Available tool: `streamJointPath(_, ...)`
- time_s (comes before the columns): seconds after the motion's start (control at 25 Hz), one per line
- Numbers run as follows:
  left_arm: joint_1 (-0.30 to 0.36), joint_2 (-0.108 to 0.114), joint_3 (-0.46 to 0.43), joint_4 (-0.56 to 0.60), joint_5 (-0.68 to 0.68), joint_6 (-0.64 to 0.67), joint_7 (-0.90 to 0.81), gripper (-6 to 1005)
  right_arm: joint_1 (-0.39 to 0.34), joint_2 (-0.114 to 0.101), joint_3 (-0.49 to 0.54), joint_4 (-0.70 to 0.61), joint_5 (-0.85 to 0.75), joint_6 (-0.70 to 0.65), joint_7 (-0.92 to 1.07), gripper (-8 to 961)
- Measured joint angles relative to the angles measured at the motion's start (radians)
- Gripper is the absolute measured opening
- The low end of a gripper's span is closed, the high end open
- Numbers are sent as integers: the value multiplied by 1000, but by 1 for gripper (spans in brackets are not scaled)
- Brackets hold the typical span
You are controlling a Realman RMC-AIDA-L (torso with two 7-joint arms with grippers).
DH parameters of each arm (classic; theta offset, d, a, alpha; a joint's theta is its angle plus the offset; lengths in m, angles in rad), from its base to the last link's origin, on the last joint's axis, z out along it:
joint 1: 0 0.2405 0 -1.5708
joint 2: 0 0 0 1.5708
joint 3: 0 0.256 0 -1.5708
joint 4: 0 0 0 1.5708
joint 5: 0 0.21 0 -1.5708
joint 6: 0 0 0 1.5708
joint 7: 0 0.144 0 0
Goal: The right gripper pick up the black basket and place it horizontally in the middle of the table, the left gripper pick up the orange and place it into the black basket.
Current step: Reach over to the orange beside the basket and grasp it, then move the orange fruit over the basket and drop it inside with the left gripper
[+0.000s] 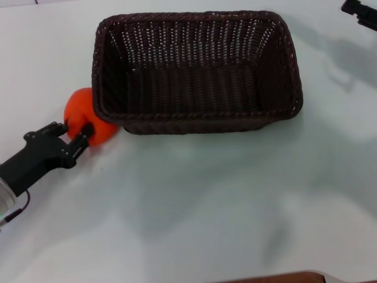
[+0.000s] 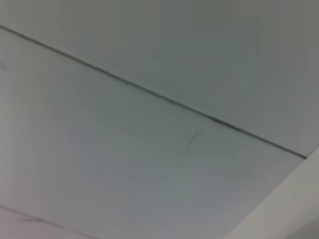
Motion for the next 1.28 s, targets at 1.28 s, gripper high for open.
streamJointPath(1.28,-9,-56,-186,-198,113,-305,-51,83,0,0,69,85,112,96,-154,600)
